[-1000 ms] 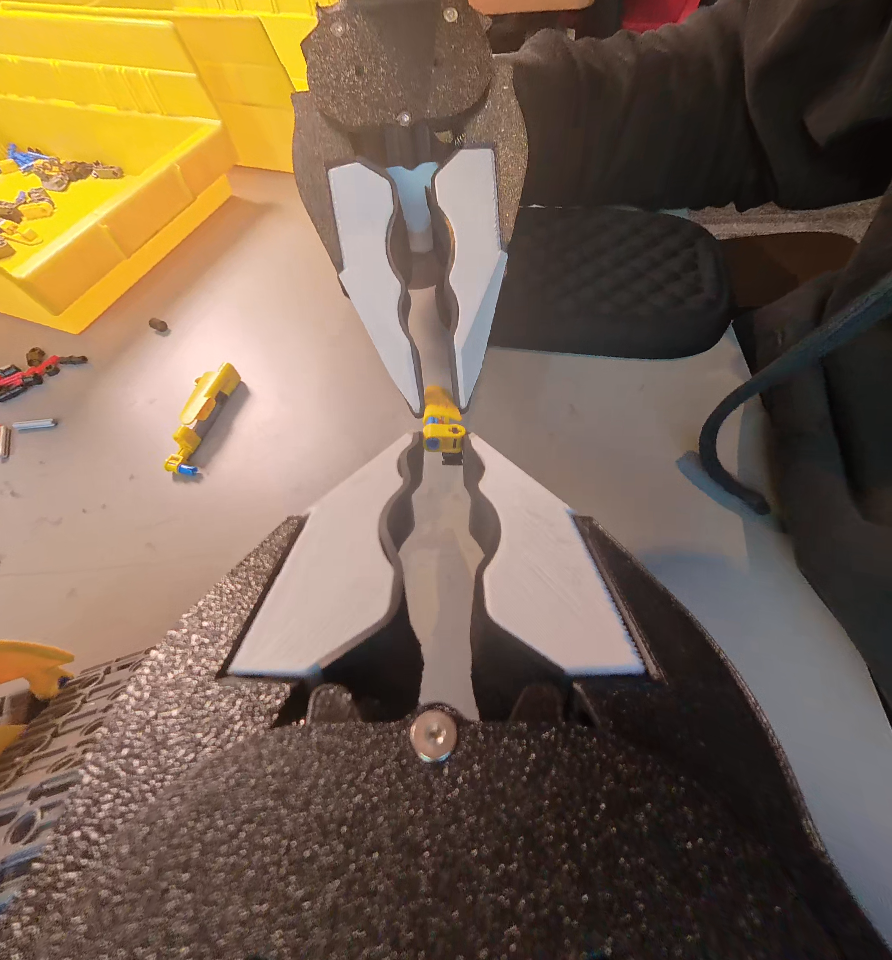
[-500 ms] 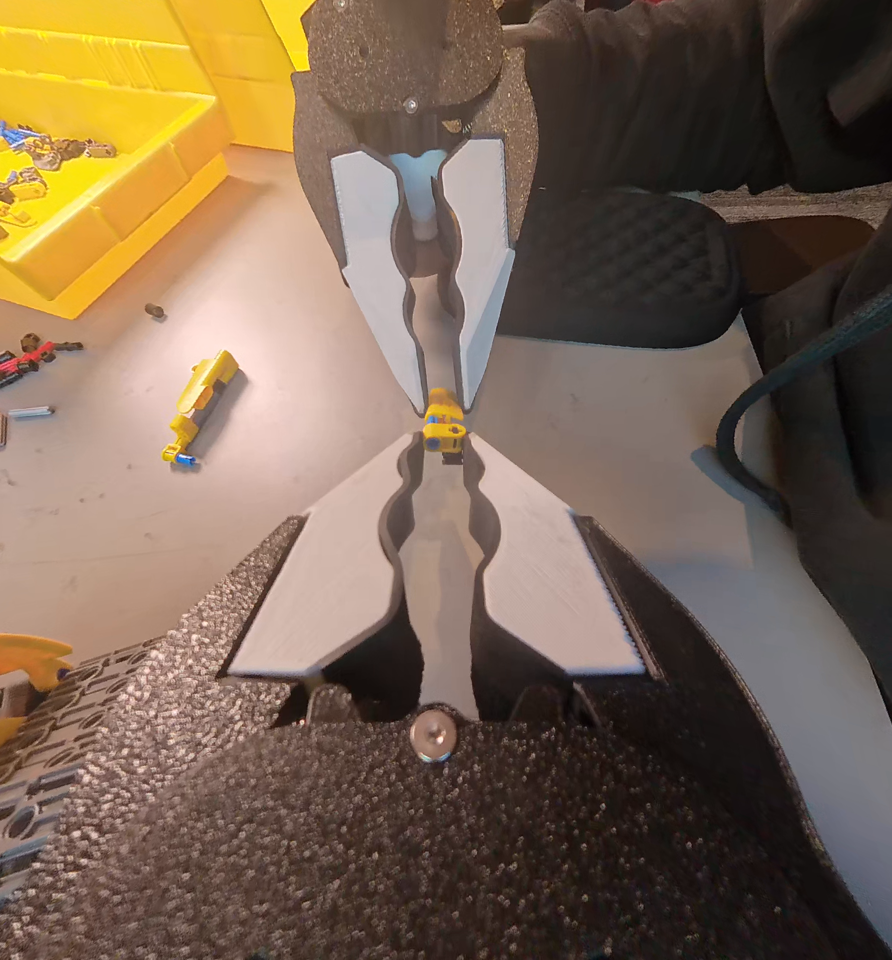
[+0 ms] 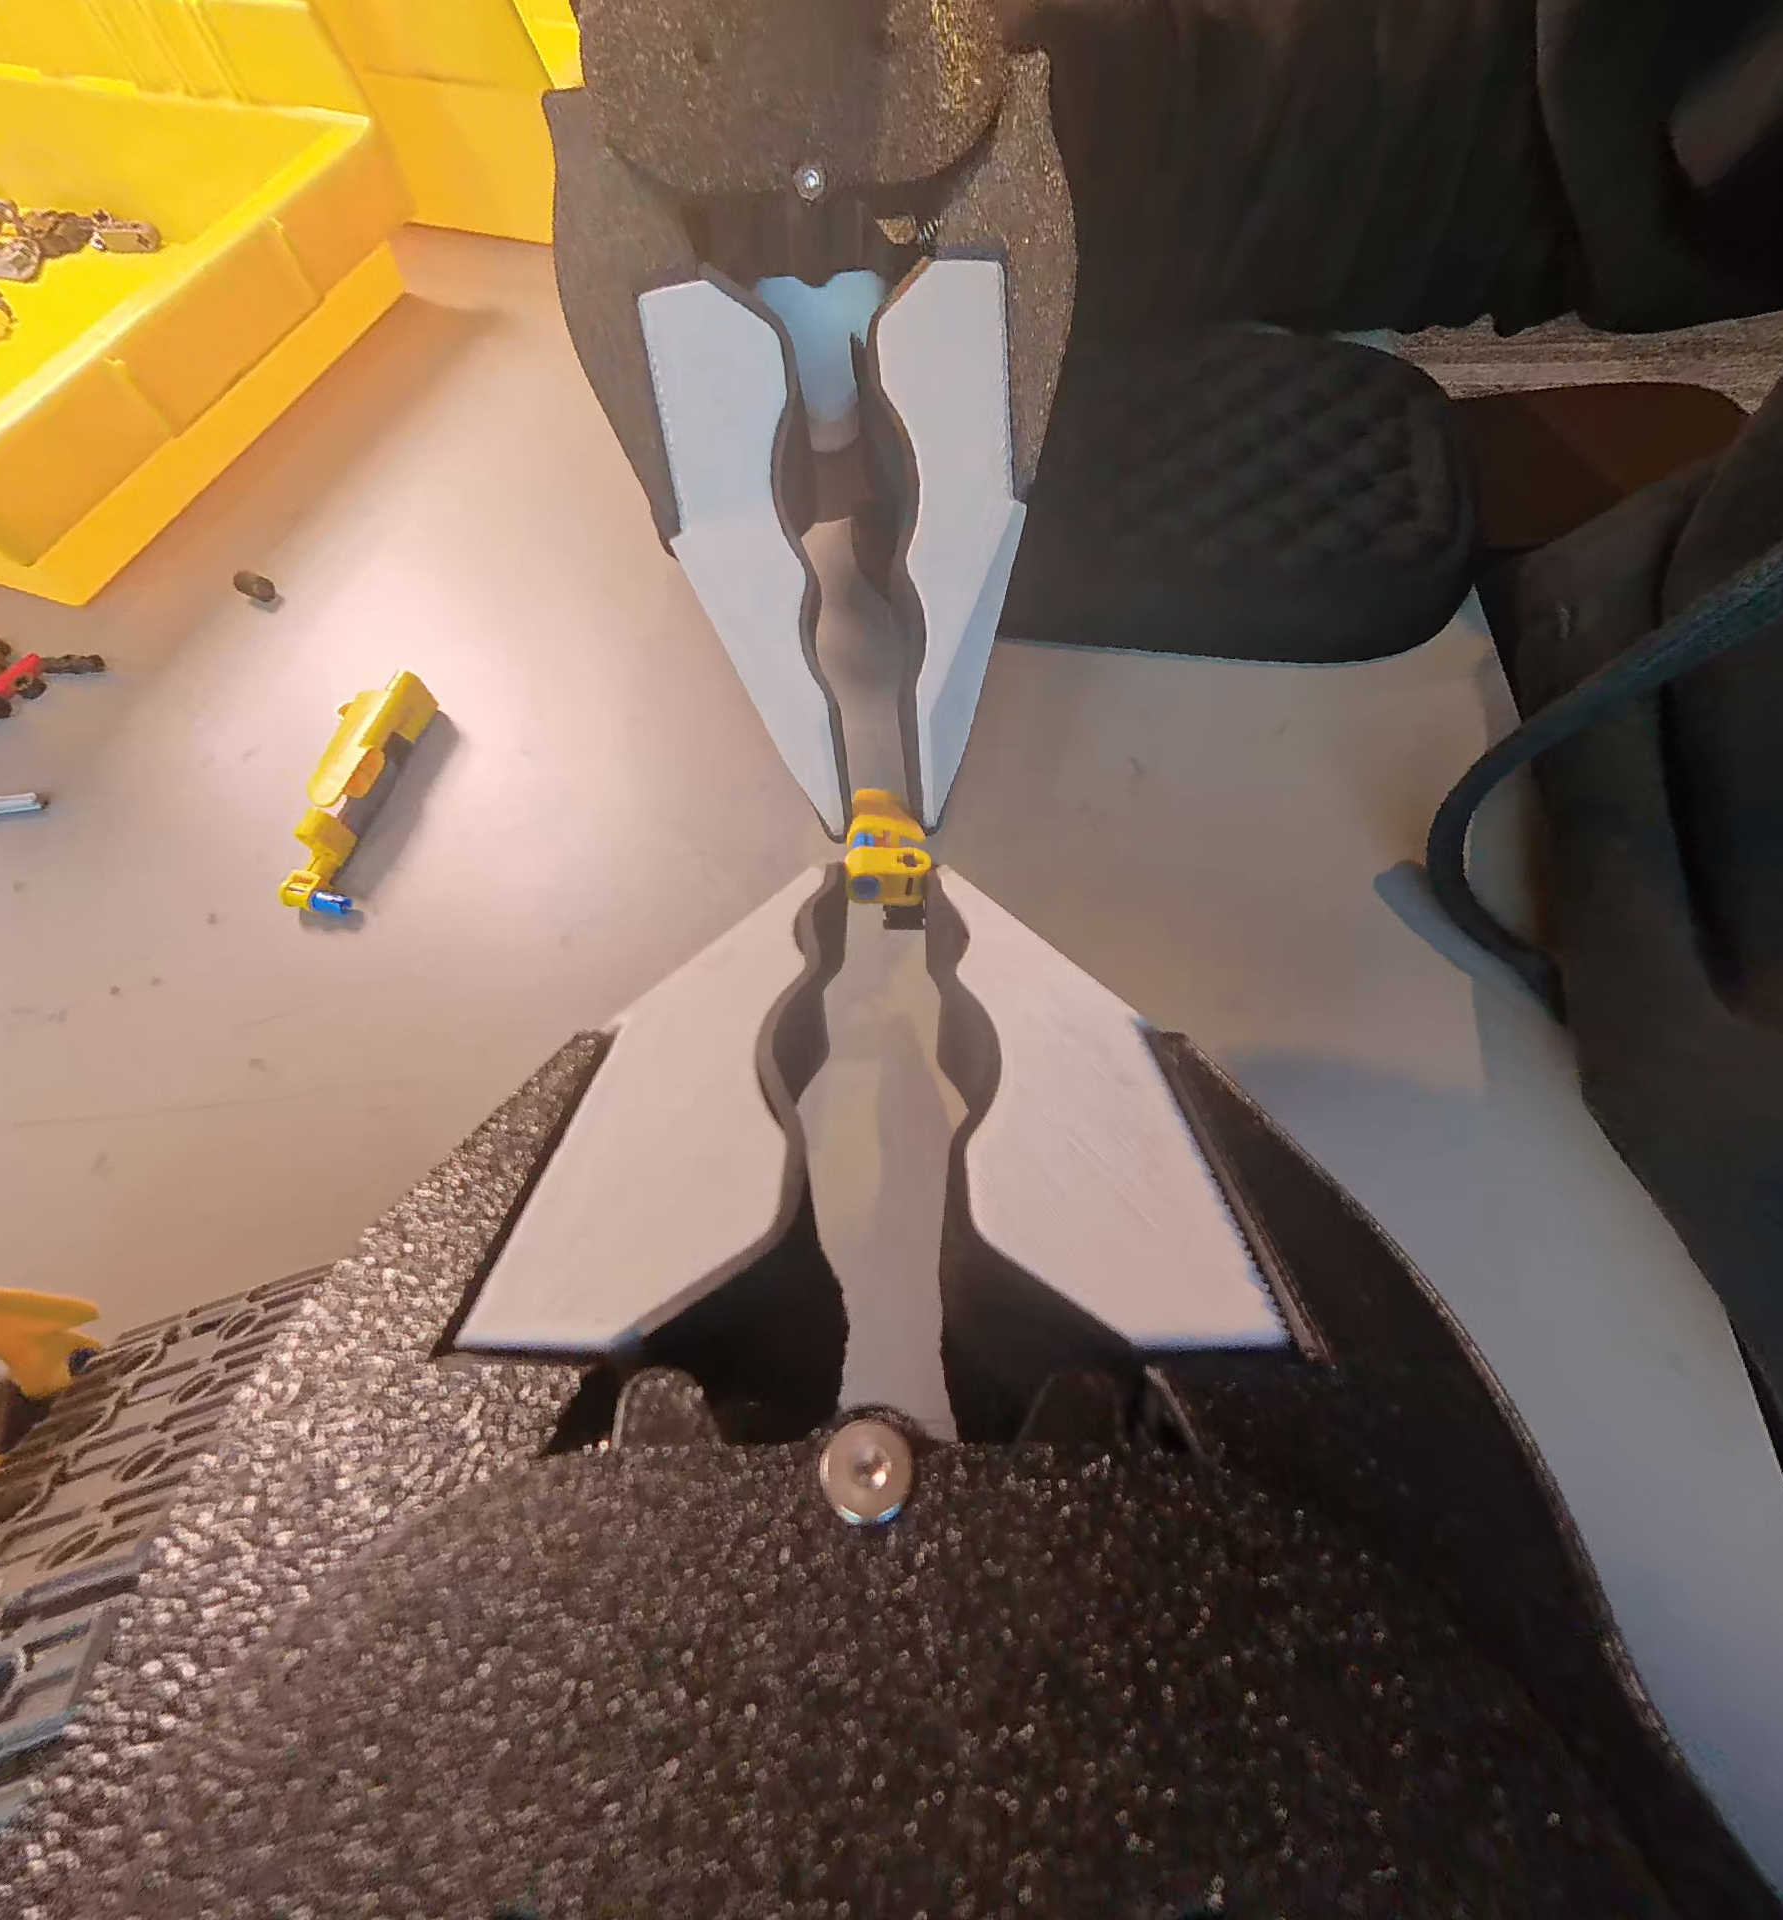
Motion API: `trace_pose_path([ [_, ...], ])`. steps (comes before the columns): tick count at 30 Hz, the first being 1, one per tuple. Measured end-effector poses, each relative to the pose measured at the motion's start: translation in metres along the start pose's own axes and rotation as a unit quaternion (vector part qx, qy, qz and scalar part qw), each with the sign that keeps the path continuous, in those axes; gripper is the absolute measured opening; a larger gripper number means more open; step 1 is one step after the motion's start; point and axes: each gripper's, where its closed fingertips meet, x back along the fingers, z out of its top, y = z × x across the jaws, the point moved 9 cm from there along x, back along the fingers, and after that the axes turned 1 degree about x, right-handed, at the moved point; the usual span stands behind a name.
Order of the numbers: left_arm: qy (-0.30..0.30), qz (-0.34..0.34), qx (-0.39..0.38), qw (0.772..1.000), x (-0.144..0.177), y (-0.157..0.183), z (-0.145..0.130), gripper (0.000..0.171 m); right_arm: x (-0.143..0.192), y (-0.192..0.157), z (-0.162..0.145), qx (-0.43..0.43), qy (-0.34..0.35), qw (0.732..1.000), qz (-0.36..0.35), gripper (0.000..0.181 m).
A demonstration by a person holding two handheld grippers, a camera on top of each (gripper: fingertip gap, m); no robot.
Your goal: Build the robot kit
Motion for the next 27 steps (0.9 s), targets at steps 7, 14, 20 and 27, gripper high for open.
trace_pose_path([
  [7,-0.034,-0.004,-0.014,0.999,-0.006,0.004,-0.004,0.013,-0.004,-0.003,-0.003,0.009,-0.032,0.999,0.007,0.011],
  [14,-0.069,-0.02,-0.016,0.997,-0.012,0.007,-0.009,0.013,-0.009,-0.007,-0.006,0.022,-0.065,0.998,0.011,0.011],
  [20,-0.051,-0.029,0.022,0.998,-0.009,0.002,-0.008,0.013,-0.006,-0.006,-0.003,0.024,-0.048,0.999,-0.006,0.012],
  [27,-0.025,-0.027,0.018,0.999,-0.005,0.001,-0.003,0.014,-0.002,-0.005,-0.002,0.013,-0.026,1.0,0.001,0.012],
])
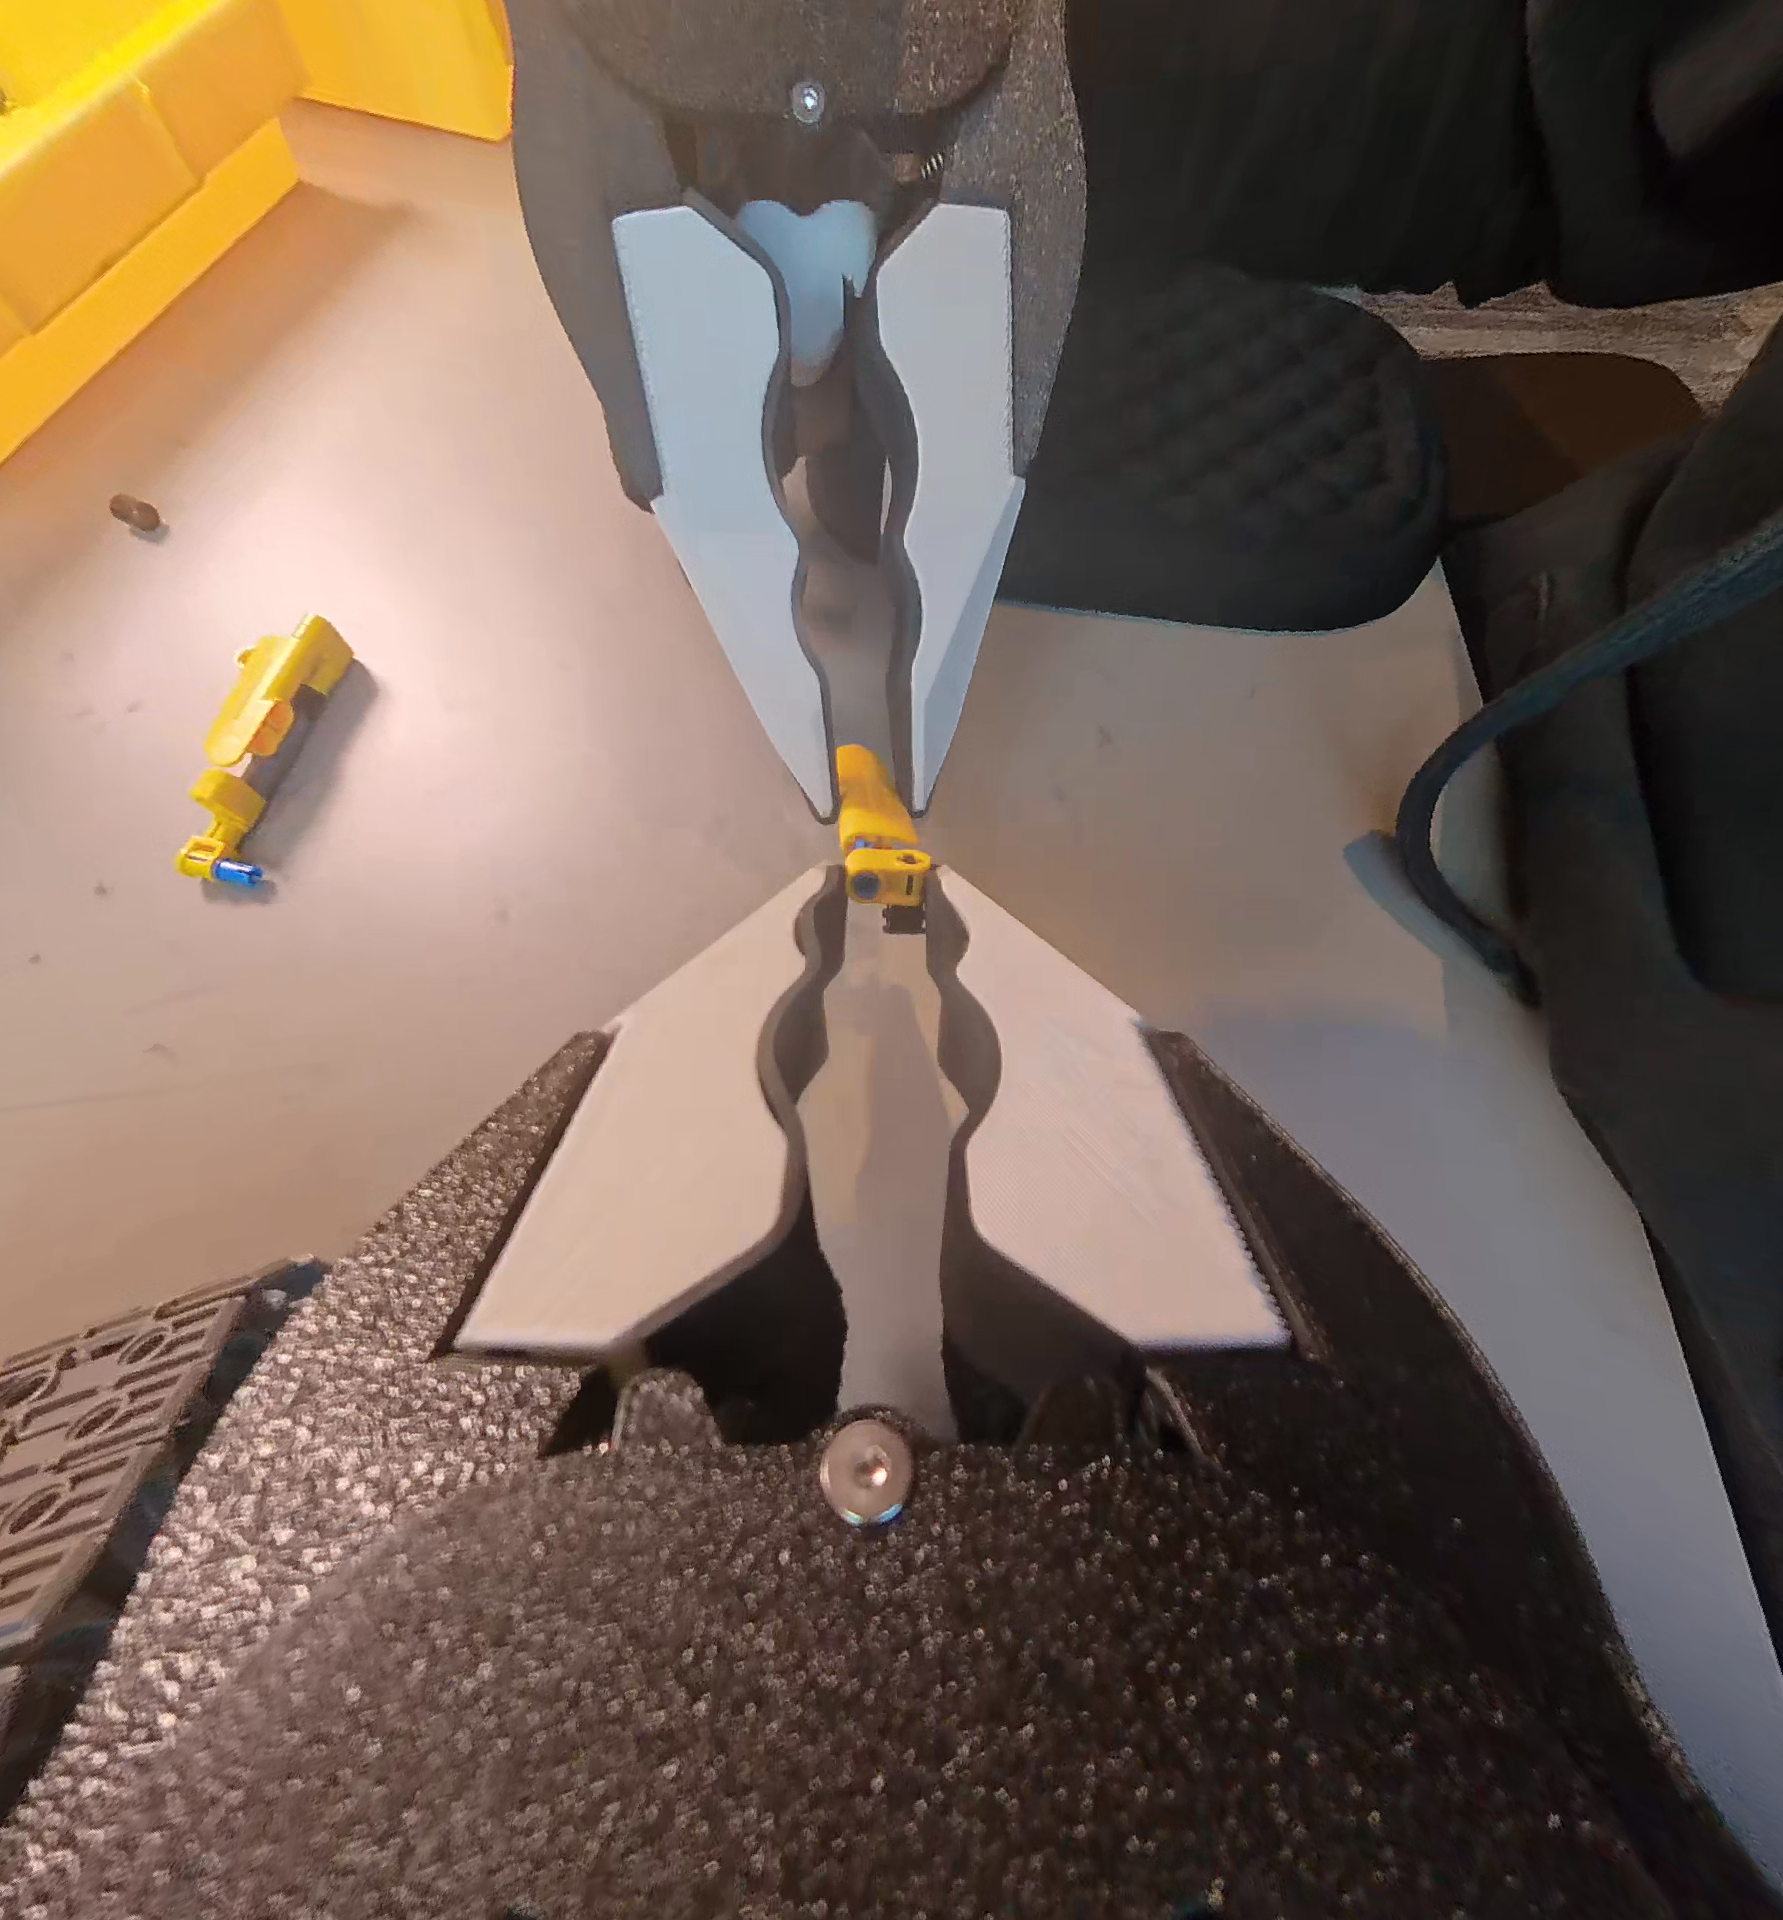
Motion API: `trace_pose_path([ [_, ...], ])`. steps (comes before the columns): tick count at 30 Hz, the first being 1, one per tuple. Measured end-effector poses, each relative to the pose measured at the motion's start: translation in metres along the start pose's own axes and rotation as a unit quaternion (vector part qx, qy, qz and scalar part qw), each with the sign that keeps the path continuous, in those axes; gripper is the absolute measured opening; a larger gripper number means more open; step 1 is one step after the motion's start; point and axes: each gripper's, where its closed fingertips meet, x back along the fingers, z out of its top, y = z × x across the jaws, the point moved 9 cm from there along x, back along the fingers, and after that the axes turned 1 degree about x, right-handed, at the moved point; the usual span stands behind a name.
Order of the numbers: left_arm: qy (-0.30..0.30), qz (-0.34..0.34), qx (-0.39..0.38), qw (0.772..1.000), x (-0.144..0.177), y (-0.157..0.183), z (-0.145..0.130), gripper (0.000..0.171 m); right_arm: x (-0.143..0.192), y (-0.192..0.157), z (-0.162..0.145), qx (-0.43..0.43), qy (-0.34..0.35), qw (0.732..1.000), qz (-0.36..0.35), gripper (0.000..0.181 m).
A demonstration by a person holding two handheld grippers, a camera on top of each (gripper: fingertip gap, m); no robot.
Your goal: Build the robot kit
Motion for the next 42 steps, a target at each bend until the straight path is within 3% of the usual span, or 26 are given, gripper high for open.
trace_pose_path([
  [5,0.028,-0.03,0.001,0.999,0.001,0.006,0.006,0.014,0.0,0.001,0.004,-0.004,0.017,1.0,0.001,0.012],
  [8,0.019,0.006,-0.007,1.0,0.004,0.002,0.007,0.014,0.002,0.001,0.006,-0.006,0.024,1.0,-0.004,0.012],
  [12,0.052,0.007,0.018,0.998,0.014,-0.006,0.007,0.014,0.006,0.006,0.006,-0.007,0.044,0.999,-0.027,0.012],
  [20,0.081,0.025,0.034,0.996,0.019,-0.011,0.011,0.014,0.029,0.012,0.004,-0.032,0.156,0.987,-0.013,0.013],
  [42,0.052,0.011,0.007,0.999,0.01,-0.002,0.008,0.014,0.009,0.007,0.001,-0.011,0.075,0.997,0.006,0.013],
])
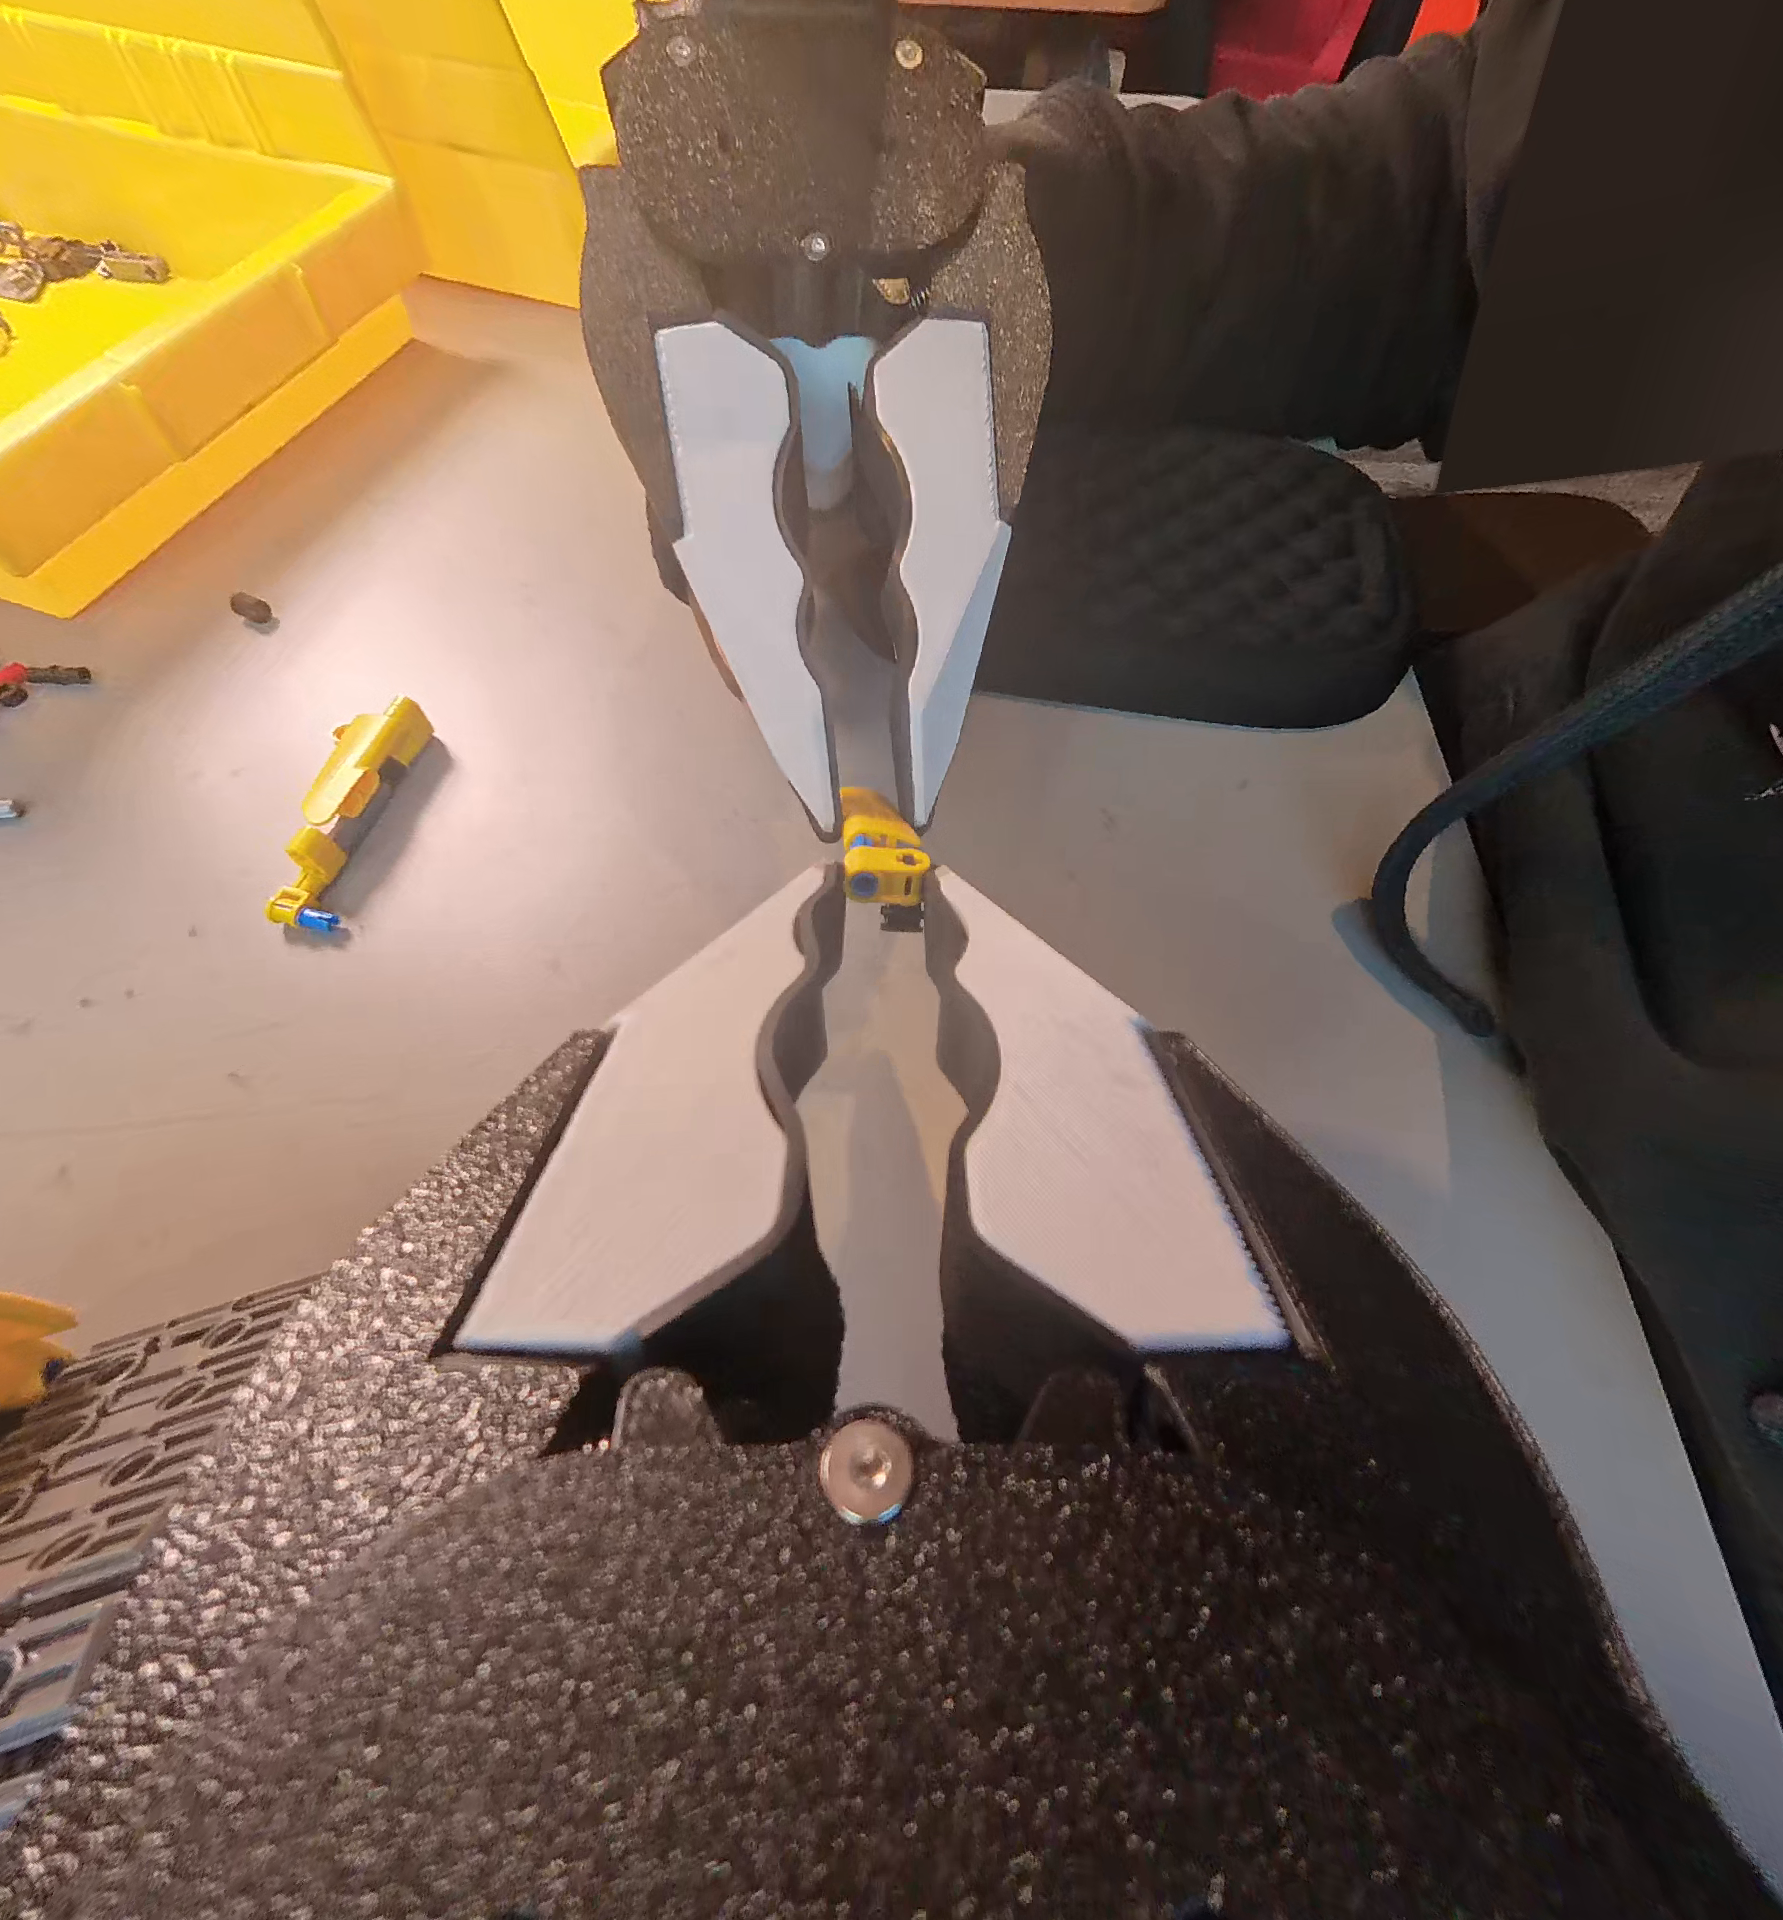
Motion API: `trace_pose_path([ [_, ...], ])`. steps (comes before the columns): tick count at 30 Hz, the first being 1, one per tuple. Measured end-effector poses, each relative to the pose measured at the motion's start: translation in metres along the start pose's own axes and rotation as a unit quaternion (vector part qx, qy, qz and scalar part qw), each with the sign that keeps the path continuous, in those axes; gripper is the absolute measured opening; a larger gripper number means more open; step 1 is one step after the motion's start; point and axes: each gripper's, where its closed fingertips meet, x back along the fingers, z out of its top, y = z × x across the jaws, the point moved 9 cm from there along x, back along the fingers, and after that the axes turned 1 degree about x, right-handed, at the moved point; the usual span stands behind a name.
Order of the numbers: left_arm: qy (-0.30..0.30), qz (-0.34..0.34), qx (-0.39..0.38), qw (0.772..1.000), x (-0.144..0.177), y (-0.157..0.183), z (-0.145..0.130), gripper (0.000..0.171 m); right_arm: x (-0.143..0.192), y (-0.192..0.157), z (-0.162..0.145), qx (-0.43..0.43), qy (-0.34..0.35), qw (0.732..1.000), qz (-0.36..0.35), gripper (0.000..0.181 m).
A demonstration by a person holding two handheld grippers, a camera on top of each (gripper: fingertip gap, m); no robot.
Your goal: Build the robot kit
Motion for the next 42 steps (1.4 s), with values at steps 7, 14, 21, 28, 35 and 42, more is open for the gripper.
trace_pose_path([
  [7,-0.03,0.014,-0.064,0.997,-0.003,0.007,-0.003,0.014,-0.004,-0.003,-0.002,0.005,-0.02,1.0,0.016,0.012],
  [14,-0.048,0.032,-0.116,0.992,-0.006,0.012,-0.006,0.013,-0.006,-0.003,-0.004,0.003,-0.033,0.999,0.021,0.012],
  [21,-0.07,0.048,-0.155,0.984,-0.009,0.015,-0.009,0.013,-0.01,-0.005,-0.005,0.013,-0.053,0.998,0.015,0.012],
  [28,-0.064,0.039,-0.153,0.985,-0.009,0.014,-0.011,0.013,-0.011,-0.007,-0.004,0.03,-0.058,0.998,0.007,0.011],
  [35,-0.053,0.033,-0.143,0.988,-0.01,0.013,-0.01,0.013,-0.011,-0.008,-0.004,0.036,-0.055,0.998,0.002,0.011],
  [42,-0.044,0.023,-0.131,0.99,-0.008,0.013,-0.009,0.013,-0.009,-0.01,-0.002,0.044,-0.043,0.998,0.004,0.011],
])
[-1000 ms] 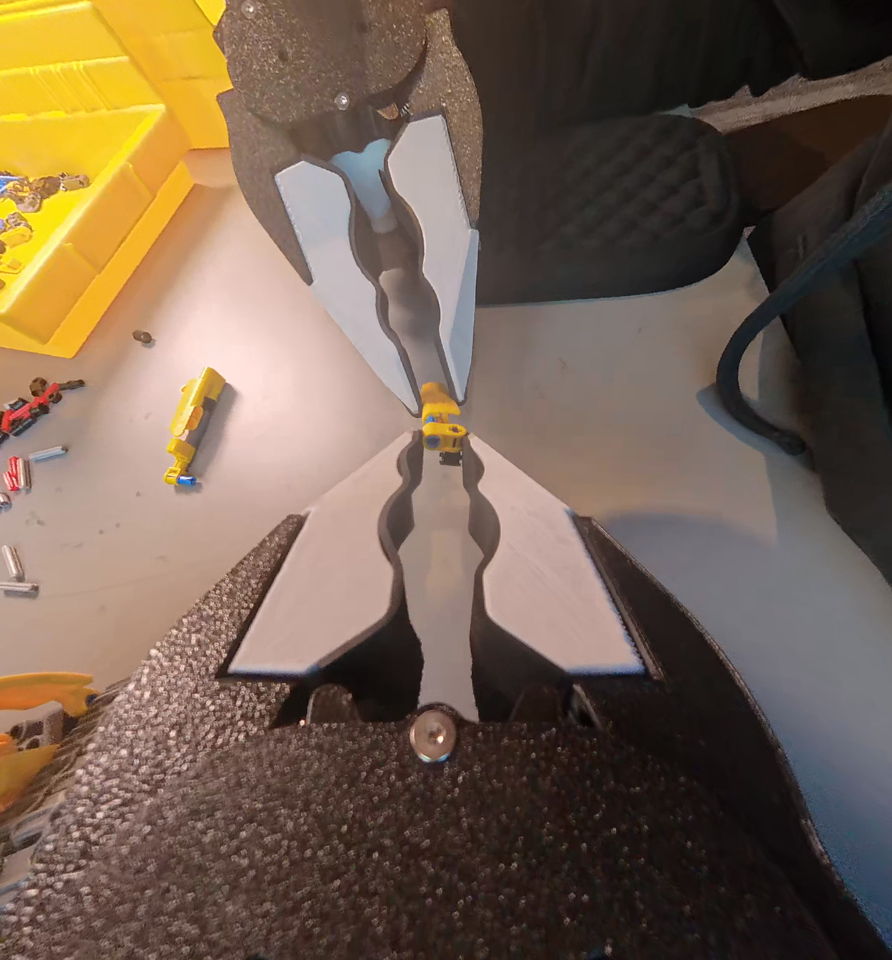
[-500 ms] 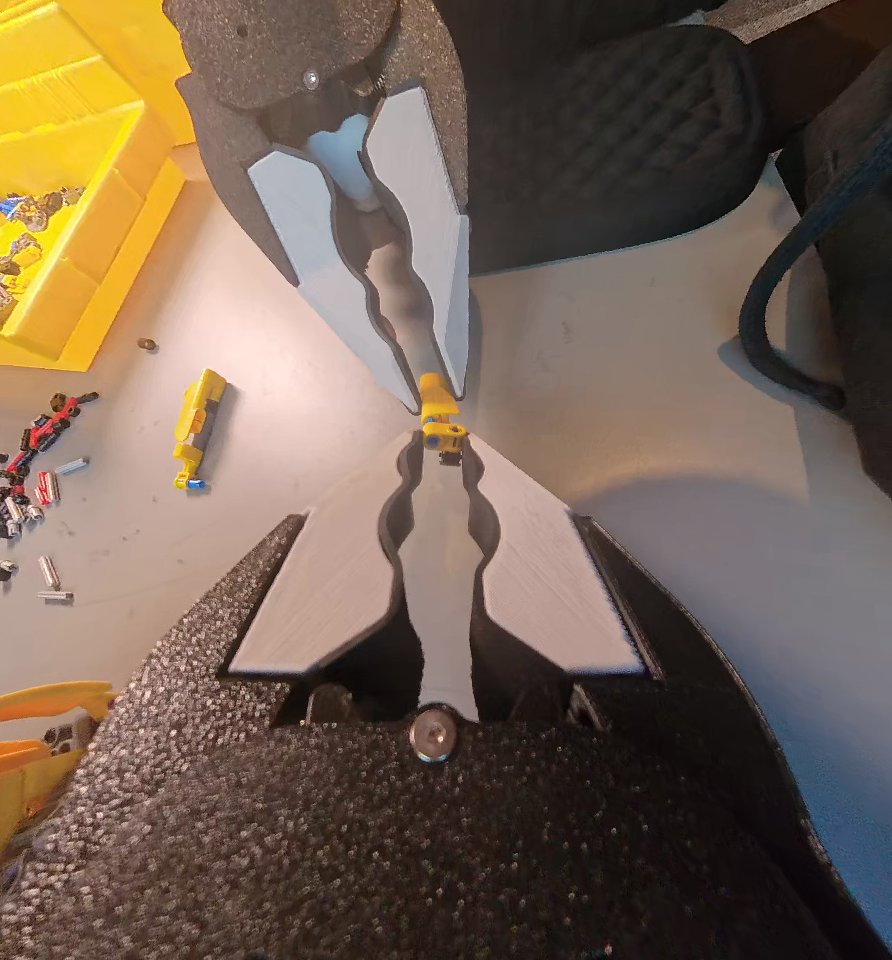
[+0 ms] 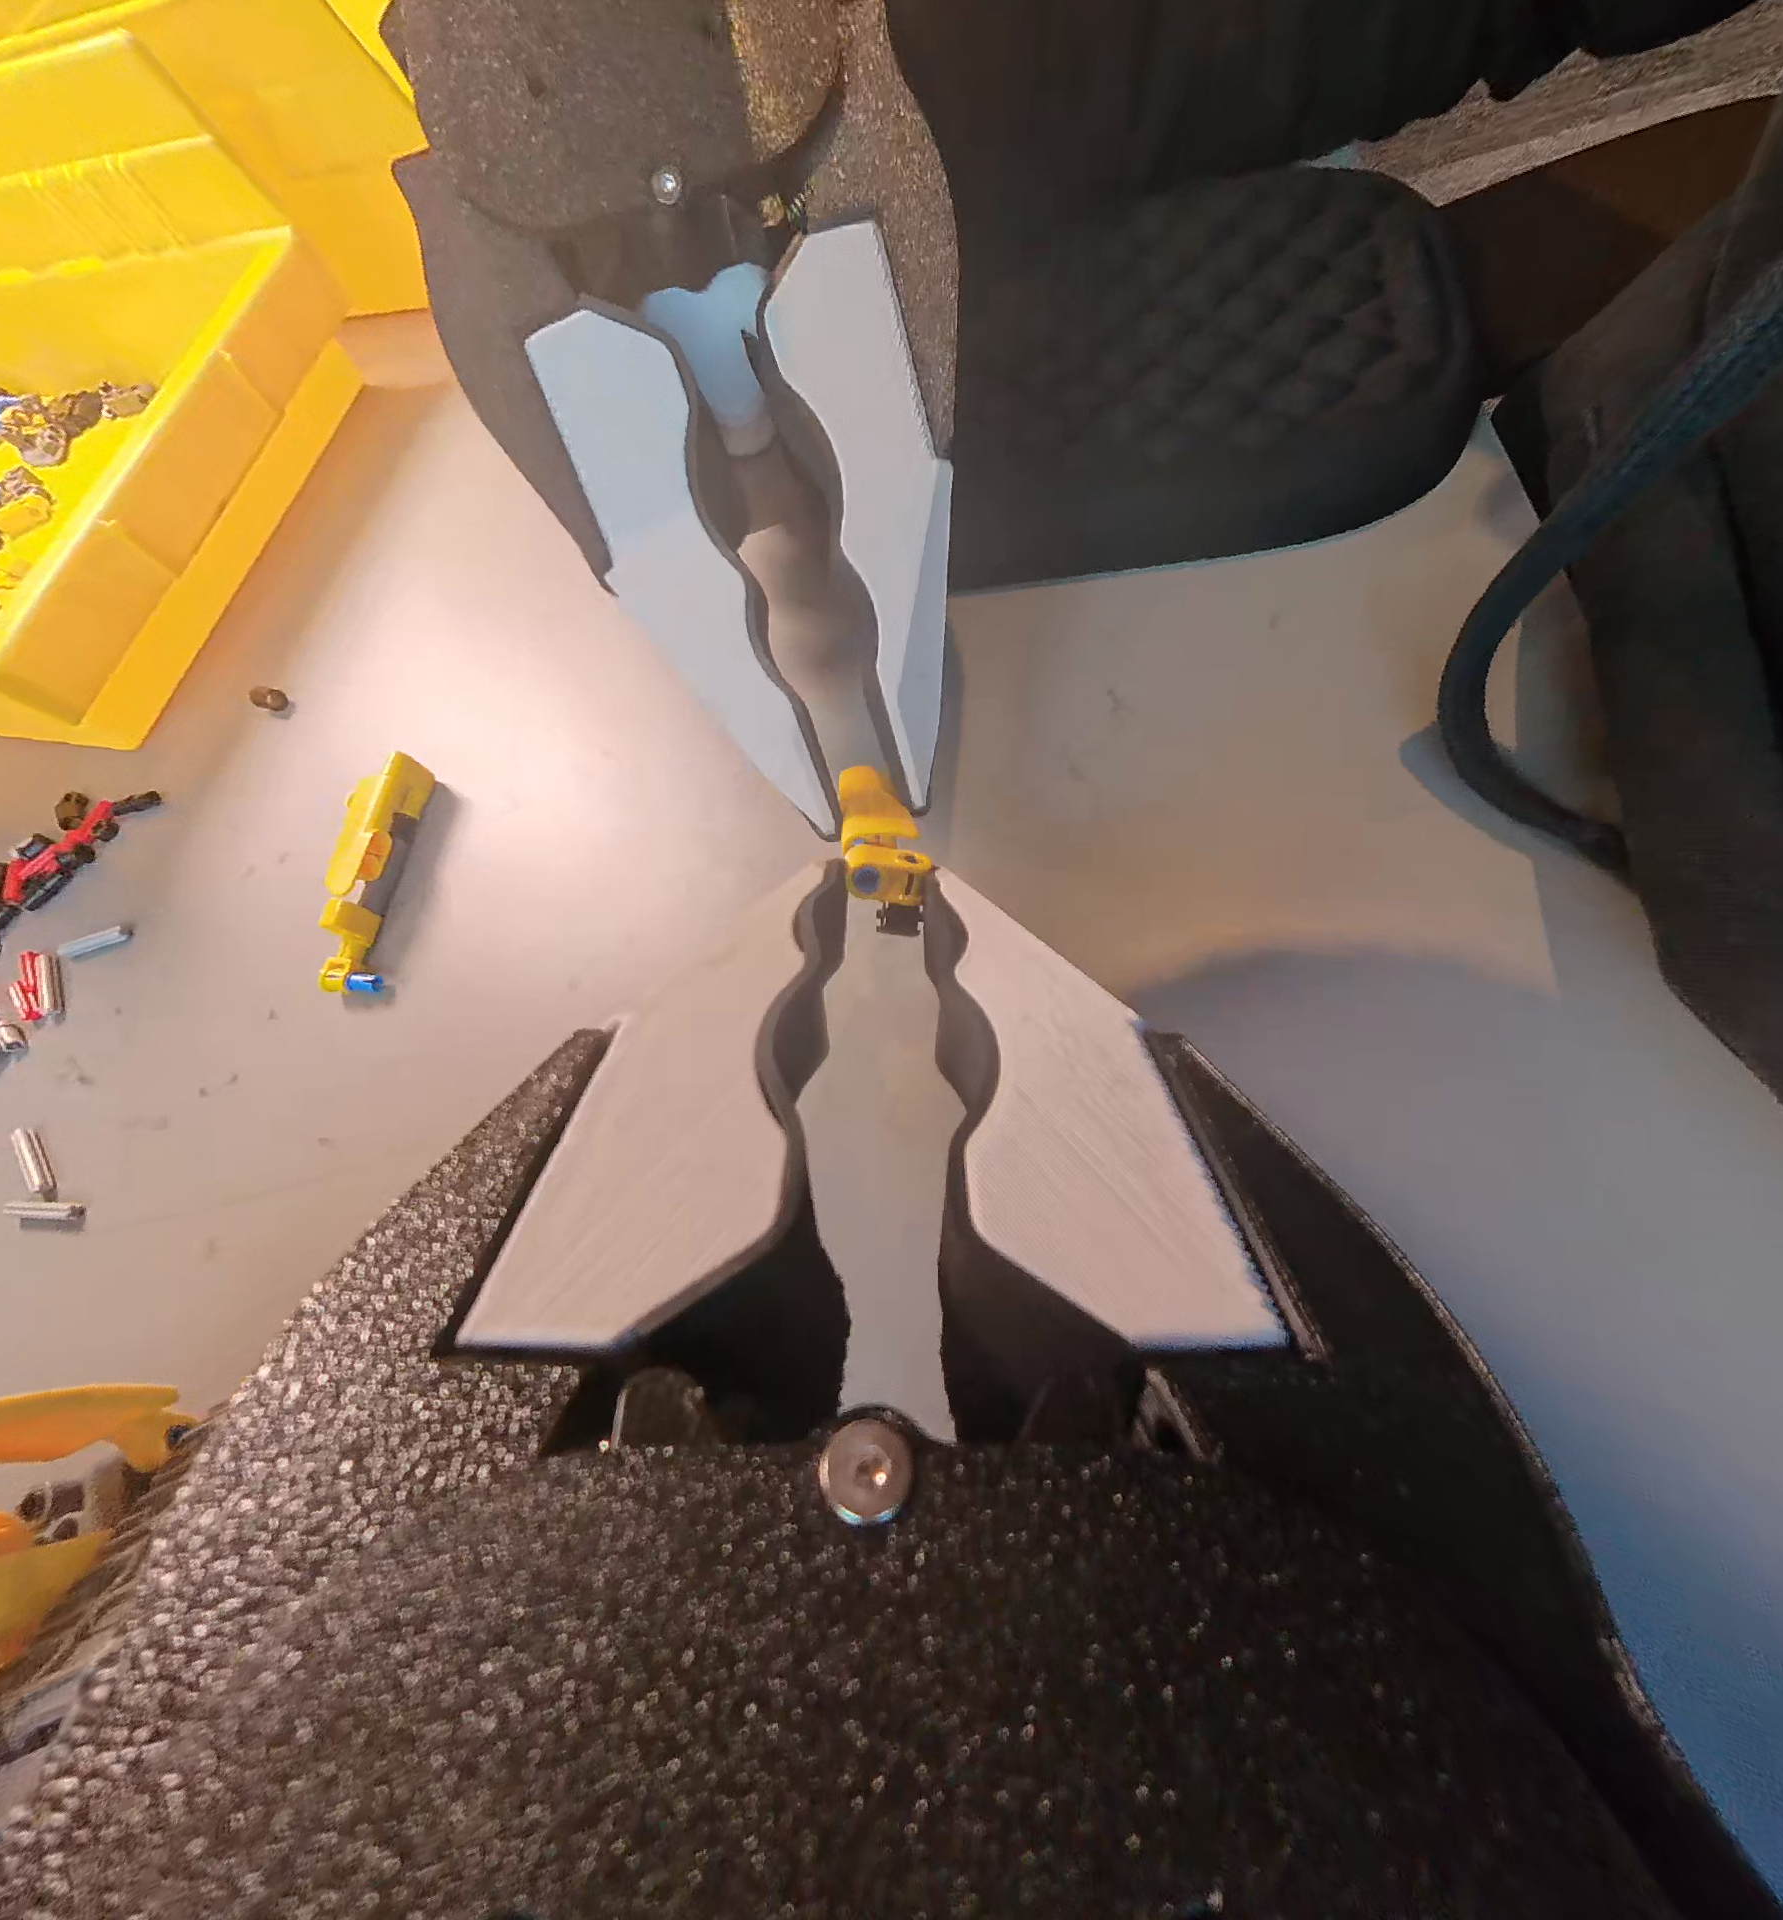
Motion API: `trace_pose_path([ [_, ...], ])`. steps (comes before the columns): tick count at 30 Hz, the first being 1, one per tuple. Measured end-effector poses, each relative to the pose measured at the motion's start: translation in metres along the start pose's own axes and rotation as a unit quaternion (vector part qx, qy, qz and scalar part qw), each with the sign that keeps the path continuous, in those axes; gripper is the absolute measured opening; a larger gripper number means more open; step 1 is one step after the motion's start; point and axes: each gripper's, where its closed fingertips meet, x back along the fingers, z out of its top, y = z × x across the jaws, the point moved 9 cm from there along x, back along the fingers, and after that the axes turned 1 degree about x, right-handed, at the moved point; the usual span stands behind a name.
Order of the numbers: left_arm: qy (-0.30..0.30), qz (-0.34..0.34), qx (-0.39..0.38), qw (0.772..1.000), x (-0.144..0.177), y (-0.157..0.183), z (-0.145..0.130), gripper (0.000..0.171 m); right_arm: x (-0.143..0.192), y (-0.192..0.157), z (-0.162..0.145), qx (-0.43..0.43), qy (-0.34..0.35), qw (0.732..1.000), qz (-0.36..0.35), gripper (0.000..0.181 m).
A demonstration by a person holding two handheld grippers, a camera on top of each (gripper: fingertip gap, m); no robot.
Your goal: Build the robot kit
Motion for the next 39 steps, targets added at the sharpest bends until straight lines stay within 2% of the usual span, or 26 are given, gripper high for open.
trace_pose_path([
  [7,0.05,-0.056,0.042,0.996,0.006,0.0,0.004,0.013,0.0,-0.007,0.007,0.039,0.024,0.999,0.005,0.012],
  [19,0.085,-0.044,0.06,0.994,0.013,-0.006,0.007,0.013,0.01,-0.005,0.013,0.029,0.068,0.997,-0.018,0.011],
  [39,0.111,-0.049,0.058,0.991,0.017,-0.006,0.01,0.013,0.012,-0.007,0.022,0.029,0.083,0.996,-0.026,0.011],
])
